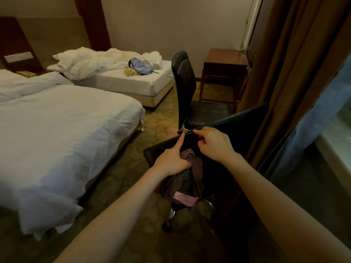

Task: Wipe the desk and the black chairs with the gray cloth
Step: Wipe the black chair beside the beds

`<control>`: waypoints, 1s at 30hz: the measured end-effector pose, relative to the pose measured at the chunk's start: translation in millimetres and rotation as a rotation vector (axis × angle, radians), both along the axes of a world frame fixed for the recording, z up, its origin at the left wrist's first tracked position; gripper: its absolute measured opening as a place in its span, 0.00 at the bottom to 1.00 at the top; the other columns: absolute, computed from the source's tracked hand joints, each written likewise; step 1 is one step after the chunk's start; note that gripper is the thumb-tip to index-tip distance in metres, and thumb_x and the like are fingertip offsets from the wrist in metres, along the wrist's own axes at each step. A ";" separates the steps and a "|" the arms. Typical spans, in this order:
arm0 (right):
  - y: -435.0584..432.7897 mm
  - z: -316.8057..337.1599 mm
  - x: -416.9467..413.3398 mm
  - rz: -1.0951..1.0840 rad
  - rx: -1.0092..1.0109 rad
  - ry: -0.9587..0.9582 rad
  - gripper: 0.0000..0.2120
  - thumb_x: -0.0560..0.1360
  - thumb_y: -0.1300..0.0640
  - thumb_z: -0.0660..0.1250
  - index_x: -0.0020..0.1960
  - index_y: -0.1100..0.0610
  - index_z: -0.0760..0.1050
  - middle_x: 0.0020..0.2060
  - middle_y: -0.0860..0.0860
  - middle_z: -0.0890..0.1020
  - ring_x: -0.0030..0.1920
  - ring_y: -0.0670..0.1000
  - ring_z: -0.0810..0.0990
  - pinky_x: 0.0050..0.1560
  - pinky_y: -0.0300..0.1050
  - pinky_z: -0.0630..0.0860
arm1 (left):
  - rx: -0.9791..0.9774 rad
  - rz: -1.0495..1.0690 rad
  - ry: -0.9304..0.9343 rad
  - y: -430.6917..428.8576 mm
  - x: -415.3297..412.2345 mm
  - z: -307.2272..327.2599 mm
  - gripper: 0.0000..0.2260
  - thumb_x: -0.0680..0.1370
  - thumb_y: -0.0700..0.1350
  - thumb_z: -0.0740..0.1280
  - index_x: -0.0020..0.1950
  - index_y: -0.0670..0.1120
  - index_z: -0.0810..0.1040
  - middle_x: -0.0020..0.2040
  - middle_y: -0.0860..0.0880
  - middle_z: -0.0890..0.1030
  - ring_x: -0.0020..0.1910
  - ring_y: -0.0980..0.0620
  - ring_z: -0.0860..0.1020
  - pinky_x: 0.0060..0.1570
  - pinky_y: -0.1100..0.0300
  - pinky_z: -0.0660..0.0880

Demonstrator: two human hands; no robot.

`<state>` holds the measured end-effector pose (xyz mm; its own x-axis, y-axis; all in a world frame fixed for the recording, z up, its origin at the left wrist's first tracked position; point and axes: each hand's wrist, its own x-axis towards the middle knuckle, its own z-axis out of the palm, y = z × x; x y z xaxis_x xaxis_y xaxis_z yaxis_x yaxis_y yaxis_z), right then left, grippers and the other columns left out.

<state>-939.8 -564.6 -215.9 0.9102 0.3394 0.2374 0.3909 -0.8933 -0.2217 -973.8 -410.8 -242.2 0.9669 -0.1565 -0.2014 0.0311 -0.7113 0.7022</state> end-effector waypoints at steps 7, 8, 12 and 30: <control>11.6 5.3 20.8 -0.093 -0.250 -0.096 0.23 0.78 0.50 0.63 0.71 0.53 0.66 0.59 0.54 0.70 0.60 0.56 0.68 0.57 0.49 0.68 | 0.152 -0.019 -0.054 28.1 -5.2 -11.4 0.44 0.72 0.48 0.67 0.75 0.61 0.37 0.39 0.47 0.80 0.36 0.45 0.79 0.32 0.56 0.71; 18.8 4.1 23.0 -0.080 -0.244 -0.131 0.21 0.77 0.50 0.63 0.69 0.54 0.69 0.58 0.53 0.71 0.59 0.55 0.68 0.56 0.48 0.68 | 0.158 -0.013 -0.051 32.3 -6.0 -14.4 0.44 0.72 0.48 0.67 0.75 0.61 0.37 0.37 0.48 0.78 0.35 0.46 0.78 0.30 0.57 0.70; 45.9 3.8 38.4 -0.014 -0.112 -0.196 0.15 0.74 0.52 0.68 0.55 0.61 0.78 0.51 0.53 0.75 0.54 0.54 0.71 0.50 0.45 0.69 | 0.146 0.029 -0.056 52.4 -1.2 -18.6 0.43 0.72 0.48 0.67 0.75 0.62 0.38 0.37 0.49 0.76 0.35 0.48 0.77 0.30 0.57 0.69; 160.3 -2.1 90.0 0.044 0.222 -0.074 0.12 0.73 0.50 0.69 0.46 0.60 0.77 0.46 0.53 0.79 0.49 0.54 0.77 0.41 0.43 0.66 | 0.137 0.272 -0.087 139.2 59.6 -29.0 0.47 0.69 0.49 0.69 0.75 0.59 0.38 0.50 0.44 0.80 0.44 0.45 0.78 0.41 0.53 0.74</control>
